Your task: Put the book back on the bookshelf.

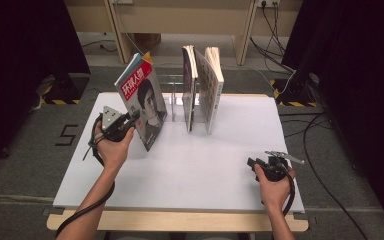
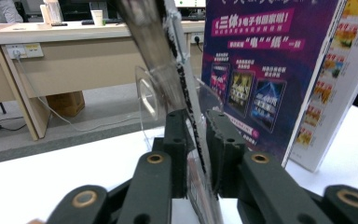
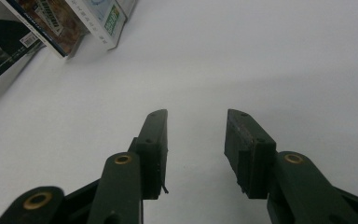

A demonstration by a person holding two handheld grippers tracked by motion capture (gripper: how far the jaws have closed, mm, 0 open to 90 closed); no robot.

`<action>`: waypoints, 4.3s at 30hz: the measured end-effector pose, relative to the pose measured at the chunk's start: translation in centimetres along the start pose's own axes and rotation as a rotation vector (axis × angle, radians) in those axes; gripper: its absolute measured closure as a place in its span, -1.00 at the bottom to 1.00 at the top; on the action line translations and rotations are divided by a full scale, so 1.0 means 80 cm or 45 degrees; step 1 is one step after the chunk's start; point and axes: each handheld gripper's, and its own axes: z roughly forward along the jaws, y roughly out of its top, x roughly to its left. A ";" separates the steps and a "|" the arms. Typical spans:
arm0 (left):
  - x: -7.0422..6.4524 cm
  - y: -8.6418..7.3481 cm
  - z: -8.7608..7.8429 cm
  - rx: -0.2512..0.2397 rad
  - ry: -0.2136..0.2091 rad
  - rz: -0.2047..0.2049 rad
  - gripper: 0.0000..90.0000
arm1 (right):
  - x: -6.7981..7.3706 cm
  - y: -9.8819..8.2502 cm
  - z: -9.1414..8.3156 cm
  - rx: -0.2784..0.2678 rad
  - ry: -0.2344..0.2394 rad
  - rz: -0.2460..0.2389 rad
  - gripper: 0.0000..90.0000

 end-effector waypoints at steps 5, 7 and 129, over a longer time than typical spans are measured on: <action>-0.002 0.002 0.002 0.009 0.008 0.032 0.80 | -0.001 0.000 0.000 -0.005 0.000 -0.001 0.33; -0.002 0.002 0.001 0.012 -0.001 0.032 0.83 | -0.001 0.000 0.000 -0.003 -0.001 0.002 0.33; -0.018 0.083 0.039 -0.056 -0.045 -0.047 0.92 | -0.007 -0.001 0.001 0.028 0.005 0.016 0.32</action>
